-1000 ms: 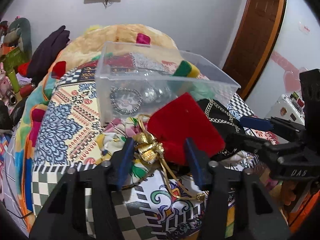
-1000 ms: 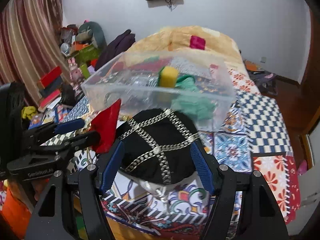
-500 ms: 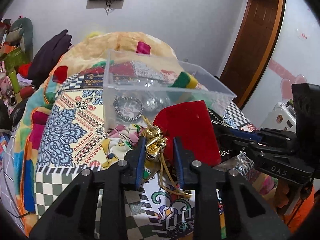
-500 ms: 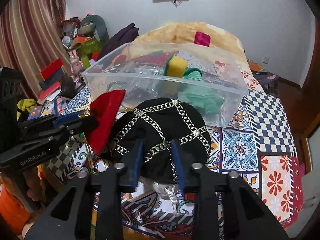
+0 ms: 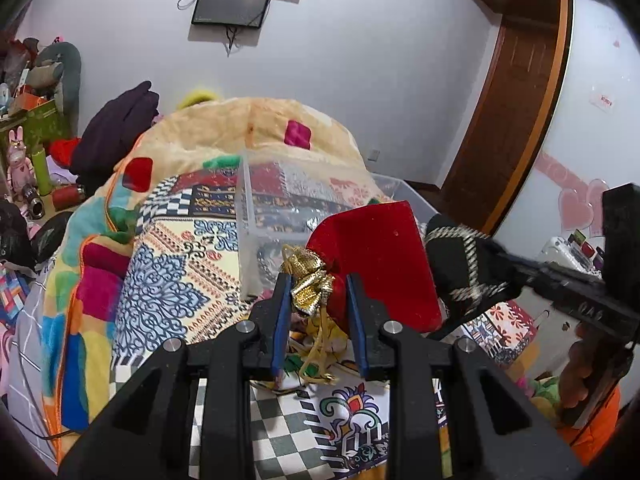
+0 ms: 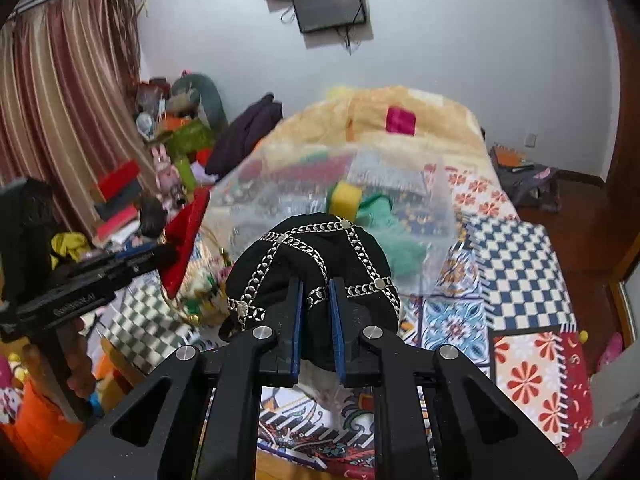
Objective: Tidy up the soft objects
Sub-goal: 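Grasp the red velvet pouch with the left tool while the right tool grasps the black chained cap, then place the red pouch into the box with the left tool while the right tool places the cap in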
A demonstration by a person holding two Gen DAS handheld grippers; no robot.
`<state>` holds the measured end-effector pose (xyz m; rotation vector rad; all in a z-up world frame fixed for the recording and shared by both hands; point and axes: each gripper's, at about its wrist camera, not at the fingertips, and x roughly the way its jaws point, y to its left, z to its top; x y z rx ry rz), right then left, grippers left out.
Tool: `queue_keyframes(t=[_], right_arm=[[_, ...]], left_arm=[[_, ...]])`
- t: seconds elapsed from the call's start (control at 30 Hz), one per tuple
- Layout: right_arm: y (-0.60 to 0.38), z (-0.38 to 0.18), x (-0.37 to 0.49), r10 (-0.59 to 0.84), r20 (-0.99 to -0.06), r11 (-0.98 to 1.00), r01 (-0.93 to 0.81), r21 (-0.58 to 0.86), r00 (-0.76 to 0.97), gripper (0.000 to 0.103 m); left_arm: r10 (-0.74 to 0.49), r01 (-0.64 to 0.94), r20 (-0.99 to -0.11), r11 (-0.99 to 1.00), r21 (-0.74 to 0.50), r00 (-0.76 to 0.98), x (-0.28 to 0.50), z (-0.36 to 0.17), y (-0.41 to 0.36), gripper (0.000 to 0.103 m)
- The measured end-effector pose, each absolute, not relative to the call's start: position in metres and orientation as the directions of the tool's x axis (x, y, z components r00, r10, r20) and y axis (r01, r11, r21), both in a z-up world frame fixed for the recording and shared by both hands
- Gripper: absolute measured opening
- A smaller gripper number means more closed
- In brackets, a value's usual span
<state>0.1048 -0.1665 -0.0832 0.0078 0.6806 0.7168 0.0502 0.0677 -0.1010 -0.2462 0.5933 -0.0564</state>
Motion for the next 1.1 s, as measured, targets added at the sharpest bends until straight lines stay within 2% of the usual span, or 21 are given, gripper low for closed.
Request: queue_keyframes(t=[0.27, 0.47, 0.6, 0.83, 1.1], right_arm=[[-0.171, -0.045, 0.108, 0.593, -0.488, 0.792, -0.572, 0.213, 0.640, 0.011], [-0.167, -0.033, 0.128, 0.579, -0.457, 0.808, -0.550, 0.211, 0.675, 0.011], [-0.160, -0.033, 0.143, 0.572, -0.455, 0.815, -0.539, 0.215, 0.683, 0.011], [-0.150, -0.047, 0.165, 0.535, -0.486, 0.838, -0.504, 0.207, 0.691, 0.011], [-0.136, -0.081, 0.187, 0.500, -0.583, 0.854, -0.476, 0.208, 0.640, 0.011]], left_arm=[[-0.113, -0.004, -0.520, 0.976, -0.218, 0.847, 0.061, -0.078, 0.067, 0.027], [-0.162, 0.043, -0.499, 0.969, -0.243, 0.851, 0.082, -0.058, 0.065, 0.027], [-0.145, 0.042, -0.501, 0.977, -0.211, 0.853, 0.100, -0.047, 0.061, 0.027], [-0.089, 0.019, -0.531, 0.990, -0.137, 0.843, 0.133, -0.051, 0.050, 0.027], [-0.016, -0.035, -0.627, 0.997, -0.068, 0.779, 0.176, -0.088, 0.051, 0.027]])
